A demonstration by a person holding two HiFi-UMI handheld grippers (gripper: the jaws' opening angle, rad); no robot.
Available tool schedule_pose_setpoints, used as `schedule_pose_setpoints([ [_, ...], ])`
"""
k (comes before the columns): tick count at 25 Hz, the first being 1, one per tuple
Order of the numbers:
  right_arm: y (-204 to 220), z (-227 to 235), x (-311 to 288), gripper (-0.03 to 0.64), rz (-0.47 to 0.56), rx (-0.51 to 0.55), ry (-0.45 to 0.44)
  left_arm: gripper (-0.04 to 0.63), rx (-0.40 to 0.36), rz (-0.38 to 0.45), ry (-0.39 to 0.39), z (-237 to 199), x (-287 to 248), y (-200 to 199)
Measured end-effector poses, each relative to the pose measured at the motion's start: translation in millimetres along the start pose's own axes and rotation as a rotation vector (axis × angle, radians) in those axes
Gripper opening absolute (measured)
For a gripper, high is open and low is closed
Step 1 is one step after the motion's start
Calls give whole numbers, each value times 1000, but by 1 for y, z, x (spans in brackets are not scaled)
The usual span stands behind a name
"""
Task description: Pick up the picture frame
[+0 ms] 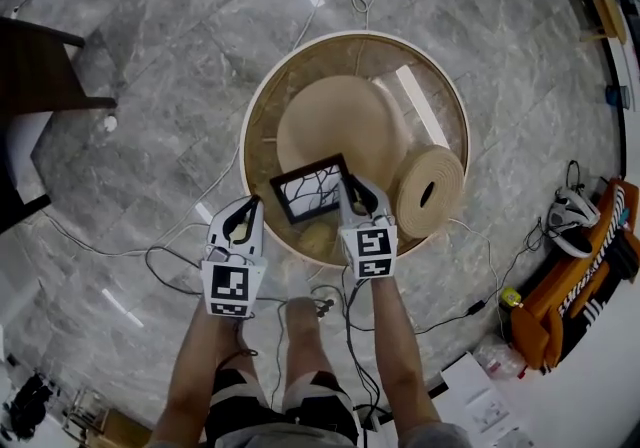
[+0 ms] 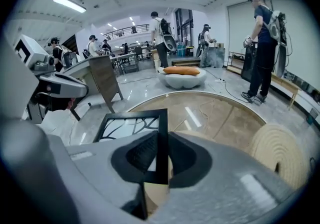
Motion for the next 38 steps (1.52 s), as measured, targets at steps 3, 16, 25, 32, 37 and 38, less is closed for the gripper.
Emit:
schedule_pose_setpoints([
  [3,-23,5,32,63,13,-13,17,20,-21,14,2,5,22,-35],
  [16,-150,18,222,61,240,-82,144,20,-151,157,25,50,141,-187],
  [25,-229,5,367,61,404,-106,235,20,-200,252,36,84,242,-281],
  [32,-260,-20,462,61,511,-140,327,20,-255,321,62,97,315,-320],
  [37,-262,-41,538,61,568,-160,386,20,-273,357,79,120,376,-335],
  [38,-261,-46,550,61,576,-162,397,20,-278,364,83,123,386,-335],
])
Point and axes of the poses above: the fingertips, and each gripper's own axes: x backward along the fingers, z to its right, y out of its underside, the point moved 5 cm from there along x, backward along the fingers, and after that the axes turned 5 degrees about -z, right-handed, at the moved point
